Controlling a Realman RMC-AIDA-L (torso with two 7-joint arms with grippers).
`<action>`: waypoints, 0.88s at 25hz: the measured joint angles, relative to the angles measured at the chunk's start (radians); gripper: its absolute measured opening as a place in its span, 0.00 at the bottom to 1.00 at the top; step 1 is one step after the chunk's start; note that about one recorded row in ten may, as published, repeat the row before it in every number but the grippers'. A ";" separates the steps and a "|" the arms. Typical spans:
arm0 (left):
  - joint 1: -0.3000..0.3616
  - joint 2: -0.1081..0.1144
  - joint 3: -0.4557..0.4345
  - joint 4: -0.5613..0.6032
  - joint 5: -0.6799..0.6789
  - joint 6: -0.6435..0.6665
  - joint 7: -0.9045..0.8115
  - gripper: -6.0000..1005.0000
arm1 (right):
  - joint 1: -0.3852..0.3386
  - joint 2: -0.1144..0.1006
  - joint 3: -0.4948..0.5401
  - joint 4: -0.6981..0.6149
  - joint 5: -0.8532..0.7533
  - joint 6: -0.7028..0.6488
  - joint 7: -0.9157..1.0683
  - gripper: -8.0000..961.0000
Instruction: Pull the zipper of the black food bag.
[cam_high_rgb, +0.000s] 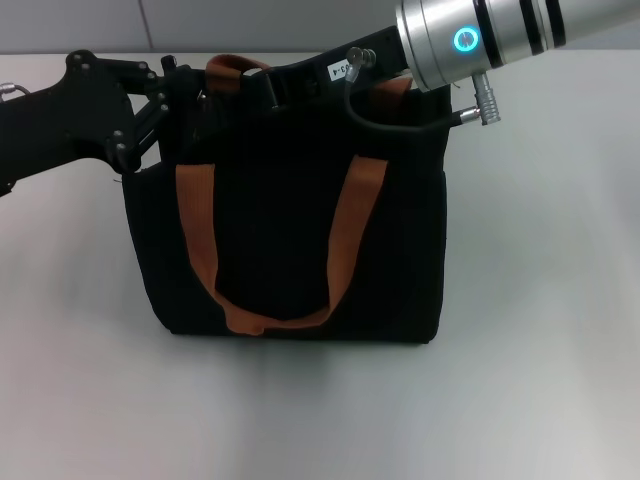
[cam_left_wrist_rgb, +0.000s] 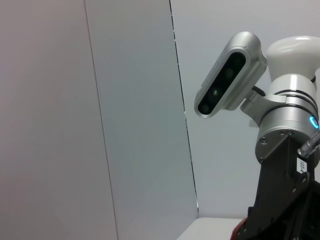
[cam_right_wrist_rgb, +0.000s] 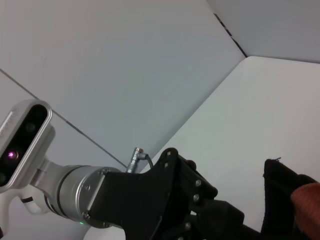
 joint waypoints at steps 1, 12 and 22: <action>0.000 0.002 0.000 0.000 0.000 0.000 -0.002 0.04 | 0.000 0.000 0.001 0.000 0.000 0.000 0.000 0.33; -0.004 0.029 0.007 0.013 0.006 -0.003 -0.069 0.04 | 0.007 0.001 -0.004 -0.003 0.024 0.002 -0.001 0.31; 0.004 0.032 0.009 0.019 0.012 -0.006 -0.113 0.04 | -0.009 0.003 -0.003 -0.014 0.056 0.019 -0.010 0.31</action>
